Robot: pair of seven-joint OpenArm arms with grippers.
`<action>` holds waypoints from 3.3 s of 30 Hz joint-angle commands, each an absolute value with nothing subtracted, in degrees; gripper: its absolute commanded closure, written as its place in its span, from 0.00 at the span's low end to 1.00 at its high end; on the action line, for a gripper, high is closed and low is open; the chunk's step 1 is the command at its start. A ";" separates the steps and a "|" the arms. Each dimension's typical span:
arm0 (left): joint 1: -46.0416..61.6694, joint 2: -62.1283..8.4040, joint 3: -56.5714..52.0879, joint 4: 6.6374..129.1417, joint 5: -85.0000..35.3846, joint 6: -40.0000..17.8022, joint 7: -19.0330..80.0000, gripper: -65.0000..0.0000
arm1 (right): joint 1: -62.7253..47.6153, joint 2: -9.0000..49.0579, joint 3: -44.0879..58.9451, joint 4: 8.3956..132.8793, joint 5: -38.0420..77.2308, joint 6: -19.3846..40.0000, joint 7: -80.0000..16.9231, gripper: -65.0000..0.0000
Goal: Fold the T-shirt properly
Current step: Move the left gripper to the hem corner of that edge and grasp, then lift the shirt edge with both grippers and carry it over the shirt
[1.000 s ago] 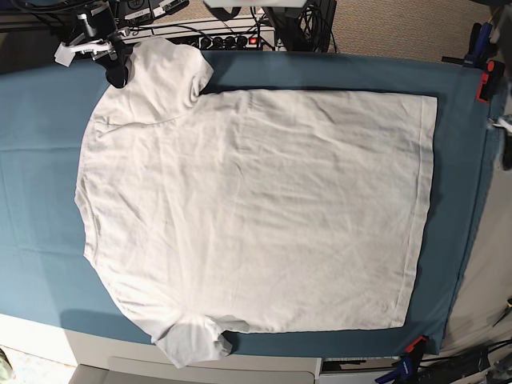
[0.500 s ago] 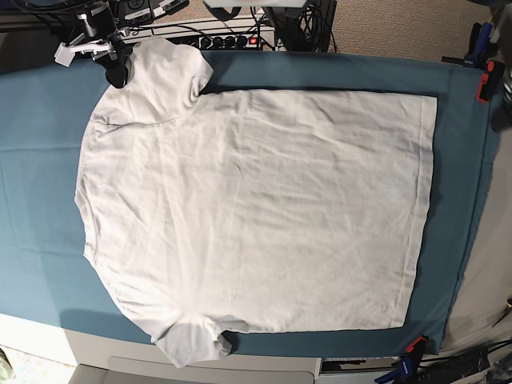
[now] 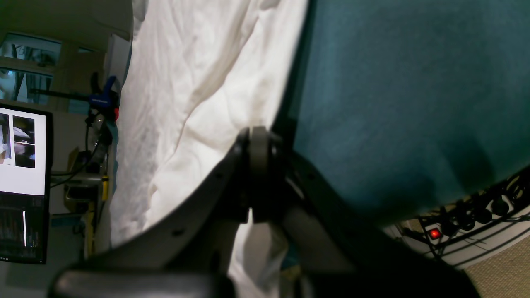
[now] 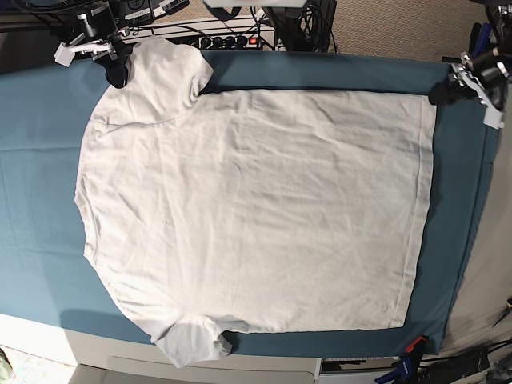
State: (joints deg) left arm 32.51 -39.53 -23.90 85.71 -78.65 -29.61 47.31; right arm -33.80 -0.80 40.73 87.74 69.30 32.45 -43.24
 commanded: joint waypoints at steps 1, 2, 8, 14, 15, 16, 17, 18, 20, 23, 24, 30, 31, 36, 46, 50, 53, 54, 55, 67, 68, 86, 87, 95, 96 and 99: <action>32.56 -40.80 -24.10 86.32 -79.59 -30.06 45.43 0.74 | -34.46 -0.34 40.80 88.07 67.90 31.73 -44.27 1.00; 32.56 -40.80 -23.99 86.32 -79.50 -30.09 44.95 0.74 | -34.46 -0.36 40.80 88.07 67.90 31.73 -44.29 1.00; 32.51 -40.82 -24.01 86.37 -79.72 -30.09 43.46 0.74 | -34.46 -0.36 40.80 88.07 67.88 31.73 -44.38 1.00; 32.51 -40.82 -23.99 86.37 -79.61 -30.04 43.42 0.71 | -34.46 -0.34 40.80 88.07 67.88 31.73 -44.38 1.00; 32.51 -40.84 -24.01 86.37 -78.89 -29.85 43.00 0.71 | -34.46 -0.36 40.80 88.07 67.90 31.70 -44.38 1.00; 32.49 -40.82 -24.01 86.37 -77.25 -29.36 42.02 0.71 | -34.46 -0.34 40.80 88.07 67.88 31.70 -44.38 1.00; 32.36 -40.82 -24.01 86.37 -75.55 -27.86 41.30 0.71 | -34.46 -0.34 40.80 88.07 67.88 31.73 -44.38 1.00; 32.29 -40.82 -24.01 86.37 -74.13 -25.85 40.95 0.71 | -34.46 -0.34 40.80 88.07 67.88 31.73 -44.40 1.00; 32.01 -40.84 -24.01 86.37 -72.60 -22.96 40.88 0.71 | -34.44 -0.34 40.80 88.07 67.88 31.73 -44.38 1.00; 31.70 -40.82 -24.01 86.37 -72.20 -22.35 41.12 0.71 | -34.46 -0.34 40.80 88.07 67.90 31.73 -44.38 1.00; 31.55 -40.82 -23.99 86.39 -72.20 -22.50 41.17 0.71 | -34.46 -0.34 40.80 88.07 67.90 31.73 -44.38 1.00; 31.44 -40.80 -23.73 86.41 -72.34 -22.44 41.56 0.71 | -34.44 -0.34 40.80 88.07 67.88 31.73 -44.38 1.00; 31.44 -40.77 -23.62 86.41 -72.03 -22.44 41.58 0.71 | -34.46 -0.36 40.80 88.07 67.88 31.73 -44.40 1.00; 31.42 -40.80 -20.08 86.41 -71.55 -21.85 41.76 0.71 | -34.46 -0.36 40.80 88.07 67.88 31.73 -44.51 1.00; 30.94 -40.45 -11.77 86.41 -71.99 -24.27 41.54 0.71 | -34.46 -0.36 40.80 88.07 67.88 31.73 -44.56 1.00; 30.59 -40.49 -11.81 86.41 -71.96 -24.27 41.45 0.72 | -34.59 -0.36 40.80 88.07 67.88 31.73 -44.38 1.00; 30.24 -40.49 -11.94 86.41 -71.94 -24.27 40.84 0.72 | -34.63 -0.36 40.80 88.07 67.85 31.70 -43.62 1.00; 30.11 -40.47 -12.21 86.41 -71.88 -24.27 40.86 0.72 | -35.05 -0.36 40.80 88.07 67.88 31.70 -43.38 1.00; 30.00 -40.49 -12.62 86.41 -71.68 -24.25 40.84 0.72 | -35.27 -0.38 40.80 88.07 67.88 31.73 -43.03 1.00; 29.39 -40.47 -18.17 86.41 -70.65 -21.91 40.66 0.72 | -36.03 -0.34 40.80 88.07 68.31 37.30 -41.60 1.00; 29.39 -40.47 -18.17 86.41 -70.65 -22.09 40.64 0.73 | -36.03 -0.34 40.80 88.07 68.90 38.39 -41.60 1.00; 29.41 -40.49 -18.17 86.41 -69.12 -22.11 39.35 1.00 | -36.05 -0.34 40.82 88.07 69.17 40.00 -41.47 1.00; 29.56 -40.49 -18.20 86.41 -69.12 -22.11 39.35 1.00 | -36.07 -0.32 40.80 88.07 69.17 40.00 -41.47 1.00; 33.95 -40.47 -18.22 88.18 -69.84 -24.03 39.59 1.00 | -39.94 -0.27 40.82 91.37 69.58 40.00 -41.32 1.00; 34.70 -40.47 -18.24 88.90 -69.84 -24.03 39.59 1.00 | -40.71 -0.19 40.82 92.75 69.58 40.00 -41.34 1.00; 37.17 -40.47 -18.96 91.64 -69.84 -24.05 39.79 1.00 | -43.40 0.19 40.99 97.82 68.95 40.00 -41.30 1.00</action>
State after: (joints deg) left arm 36.53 -39.53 -18.50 91.11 -70.24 -23.97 38.74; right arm -42.61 -0.34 40.47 97.08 67.99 39.00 -42.02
